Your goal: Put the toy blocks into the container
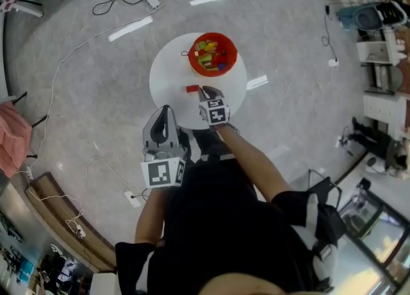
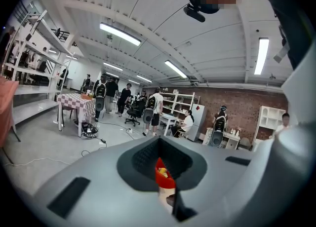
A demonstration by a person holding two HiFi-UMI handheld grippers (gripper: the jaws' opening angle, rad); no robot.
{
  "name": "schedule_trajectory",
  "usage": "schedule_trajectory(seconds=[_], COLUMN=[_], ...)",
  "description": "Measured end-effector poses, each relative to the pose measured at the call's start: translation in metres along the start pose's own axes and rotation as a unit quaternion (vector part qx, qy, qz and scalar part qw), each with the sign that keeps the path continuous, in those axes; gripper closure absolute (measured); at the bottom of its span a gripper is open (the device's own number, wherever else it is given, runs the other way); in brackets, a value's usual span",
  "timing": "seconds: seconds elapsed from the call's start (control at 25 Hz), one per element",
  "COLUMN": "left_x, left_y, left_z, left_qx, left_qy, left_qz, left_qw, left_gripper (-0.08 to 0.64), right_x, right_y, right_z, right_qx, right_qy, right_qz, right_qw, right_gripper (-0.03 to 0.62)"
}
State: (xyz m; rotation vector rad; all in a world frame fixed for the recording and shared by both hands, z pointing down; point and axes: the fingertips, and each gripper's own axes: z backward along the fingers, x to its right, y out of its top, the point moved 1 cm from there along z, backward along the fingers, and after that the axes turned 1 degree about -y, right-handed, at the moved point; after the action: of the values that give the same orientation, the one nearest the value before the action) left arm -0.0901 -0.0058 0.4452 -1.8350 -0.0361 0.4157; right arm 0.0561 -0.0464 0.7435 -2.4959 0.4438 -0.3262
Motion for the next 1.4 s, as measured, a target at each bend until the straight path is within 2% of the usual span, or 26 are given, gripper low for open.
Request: schedule_trajectory(seconds=[0.24, 0.52, 0.64, 0.8, 1.08, 1.24, 1.4], left_x=[-0.008, -0.013, -0.015, -0.014, -0.019, -0.022, -0.024], left_y=[-0.012, -0.015, -0.023, -0.024, -0.031, -0.030, -0.035], left_z=[-0.007, -0.019, -0.023, -0.030, -0.035, -0.038, -0.037], left_qx=[-0.014, -0.022, -0.037, -0.040, -0.052, -0.047, -0.049], left_qy=[-0.004, -0.001, -0.004, 0.002, 0.001, 0.006, -0.001], left_qz=[-0.004, 0.014, 0.006, 0.028, 0.015, 0.025, 0.011], left_qw=[0.9999, 0.9996, 0.9993, 0.9988, 0.9985, 0.9985, 0.9987], left_gripper=[0.568, 0.568, 0.567, 0.568, 0.567, 0.567, 0.567], right_x=[0.009, 0.013, 0.014, 0.019, 0.019, 0.021, 0.019], right_y=[-0.030, -0.056, -0.060, -0.062, -0.069, -0.073, -0.070], right_z=[-0.033, -0.057, -0.066, -0.073, -0.091, -0.097, -0.097], right_qx=[-0.042, -0.089, -0.102, -0.118, -0.142, -0.155, -0.155], right_qy=[-0.008, -0.008, -0.006, -0.020, -0.023, -0.027, -0.021], right_qz=[-0.018, -0.043, -0.046, -0.048, -0.067, -0.071, -0.065], right_qw=[0.999, 0.995, 0.994, 0.992, 0.987, 0.985, 0.985], right_gripper=[0.550, 0.511, 0.503, 0.503, 0.503, 0.503, 0.515])
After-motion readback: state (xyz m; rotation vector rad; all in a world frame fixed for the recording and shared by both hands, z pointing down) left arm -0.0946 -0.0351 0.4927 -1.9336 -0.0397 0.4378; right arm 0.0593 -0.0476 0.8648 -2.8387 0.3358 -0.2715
